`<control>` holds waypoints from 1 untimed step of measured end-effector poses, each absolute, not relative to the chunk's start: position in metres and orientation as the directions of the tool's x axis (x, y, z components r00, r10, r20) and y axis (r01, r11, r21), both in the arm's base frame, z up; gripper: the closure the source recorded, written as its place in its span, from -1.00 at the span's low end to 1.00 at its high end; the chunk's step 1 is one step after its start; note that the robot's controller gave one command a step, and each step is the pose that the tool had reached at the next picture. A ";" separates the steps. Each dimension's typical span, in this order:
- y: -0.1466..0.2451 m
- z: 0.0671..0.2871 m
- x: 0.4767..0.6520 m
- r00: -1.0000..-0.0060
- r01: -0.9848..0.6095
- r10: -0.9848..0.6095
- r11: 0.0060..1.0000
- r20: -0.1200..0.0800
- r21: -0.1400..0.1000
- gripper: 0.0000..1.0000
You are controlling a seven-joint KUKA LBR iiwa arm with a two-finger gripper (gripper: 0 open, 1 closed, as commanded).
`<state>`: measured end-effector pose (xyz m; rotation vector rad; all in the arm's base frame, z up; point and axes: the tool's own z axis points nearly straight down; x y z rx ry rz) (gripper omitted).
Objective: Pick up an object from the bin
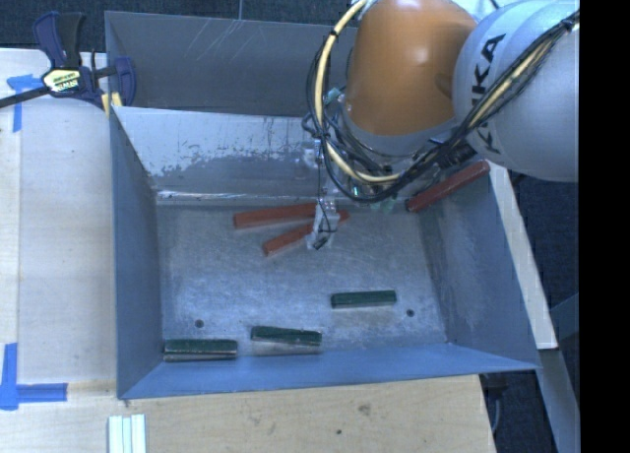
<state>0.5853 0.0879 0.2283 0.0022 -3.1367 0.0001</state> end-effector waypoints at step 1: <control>0.142 0.083 0.614 -0.962 0.271 0.271 0.962 0.005 -0.002 -1.00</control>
Offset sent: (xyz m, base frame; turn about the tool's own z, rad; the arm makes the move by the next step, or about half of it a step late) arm 0.0297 0.0537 -0.1418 0.2787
